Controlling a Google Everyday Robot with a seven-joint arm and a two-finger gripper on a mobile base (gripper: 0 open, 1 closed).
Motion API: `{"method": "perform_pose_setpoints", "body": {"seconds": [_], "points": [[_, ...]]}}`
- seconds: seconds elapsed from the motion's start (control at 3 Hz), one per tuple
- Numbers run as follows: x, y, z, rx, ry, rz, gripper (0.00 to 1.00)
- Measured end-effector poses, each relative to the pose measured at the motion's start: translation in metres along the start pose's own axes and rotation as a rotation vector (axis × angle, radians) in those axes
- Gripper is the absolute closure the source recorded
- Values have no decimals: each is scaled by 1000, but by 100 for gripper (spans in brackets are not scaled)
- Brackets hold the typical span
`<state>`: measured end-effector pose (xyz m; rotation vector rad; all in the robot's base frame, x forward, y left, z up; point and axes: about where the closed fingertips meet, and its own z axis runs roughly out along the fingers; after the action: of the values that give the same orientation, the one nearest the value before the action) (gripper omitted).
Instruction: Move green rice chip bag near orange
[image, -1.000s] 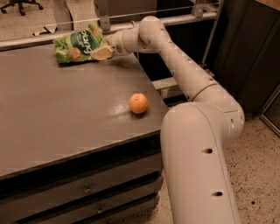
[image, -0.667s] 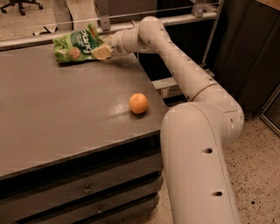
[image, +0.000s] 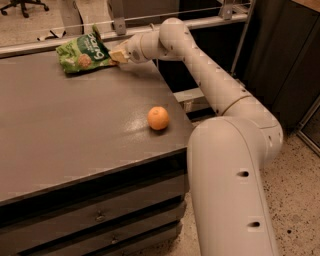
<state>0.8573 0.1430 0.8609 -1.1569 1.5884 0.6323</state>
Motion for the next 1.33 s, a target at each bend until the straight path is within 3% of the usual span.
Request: {"method": "perform_pose_setpoints", "body": {"seconds": [1.0, 1.33], "points": [[-39, 28, -27, -34, -76, -59, 100], [-37, 41, -49, -78, -52, -61, 100]]}}
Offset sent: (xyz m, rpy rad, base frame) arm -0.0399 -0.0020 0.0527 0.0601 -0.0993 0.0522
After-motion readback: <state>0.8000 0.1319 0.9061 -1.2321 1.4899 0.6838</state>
